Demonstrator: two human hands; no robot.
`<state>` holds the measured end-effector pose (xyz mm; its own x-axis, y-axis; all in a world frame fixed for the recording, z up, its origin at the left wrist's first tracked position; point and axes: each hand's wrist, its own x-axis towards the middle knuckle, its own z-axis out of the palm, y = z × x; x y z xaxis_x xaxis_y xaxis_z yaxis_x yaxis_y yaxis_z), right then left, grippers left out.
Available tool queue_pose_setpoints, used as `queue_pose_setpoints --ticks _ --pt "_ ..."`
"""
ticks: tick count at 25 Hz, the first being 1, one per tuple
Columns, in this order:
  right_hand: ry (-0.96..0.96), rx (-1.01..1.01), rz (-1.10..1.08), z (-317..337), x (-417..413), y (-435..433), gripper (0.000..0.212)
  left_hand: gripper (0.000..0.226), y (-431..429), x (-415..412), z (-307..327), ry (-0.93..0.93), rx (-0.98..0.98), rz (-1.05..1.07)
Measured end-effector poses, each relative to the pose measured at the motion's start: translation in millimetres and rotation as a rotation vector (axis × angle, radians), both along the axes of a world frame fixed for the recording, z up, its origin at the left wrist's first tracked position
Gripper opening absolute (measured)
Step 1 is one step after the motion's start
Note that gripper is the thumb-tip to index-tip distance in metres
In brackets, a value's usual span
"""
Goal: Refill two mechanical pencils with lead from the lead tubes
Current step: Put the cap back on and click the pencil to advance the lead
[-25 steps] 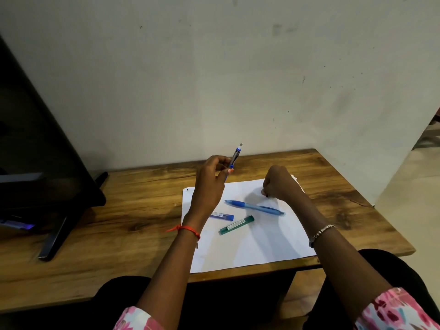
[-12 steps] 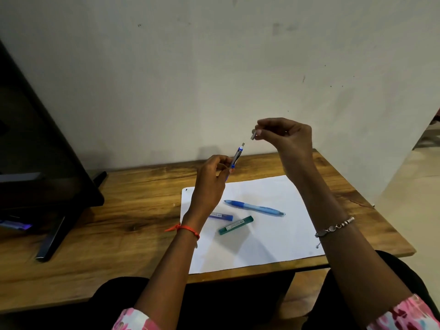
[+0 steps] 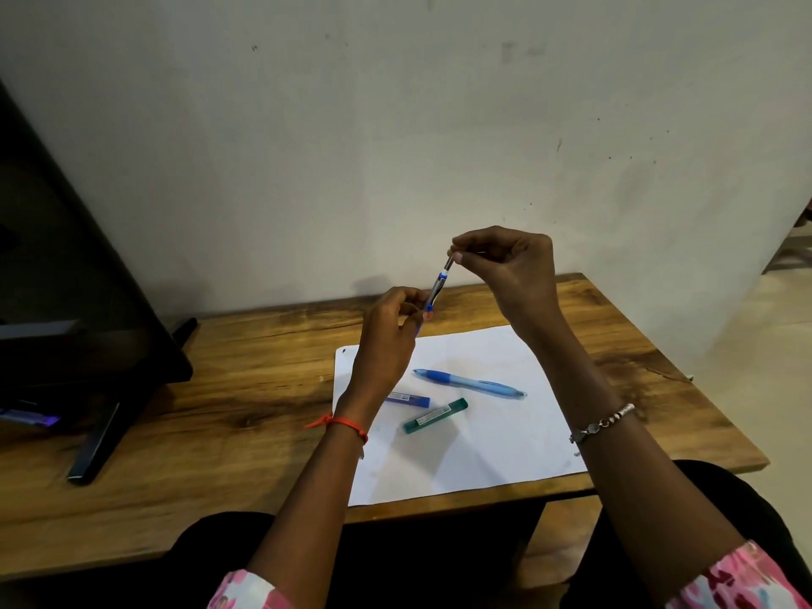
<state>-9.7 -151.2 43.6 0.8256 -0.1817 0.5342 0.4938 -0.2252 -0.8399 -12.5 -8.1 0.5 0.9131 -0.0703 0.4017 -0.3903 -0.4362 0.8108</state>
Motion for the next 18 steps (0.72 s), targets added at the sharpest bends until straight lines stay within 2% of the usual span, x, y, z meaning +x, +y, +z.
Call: queue_pose_setpoints --ticks 18 --pt "-0.018 -0.09 0.036 -3.7 0.9 -0.5 0.022 0.02 1.0 -0.1 0.7 -0.011 -0.037 -0.022"
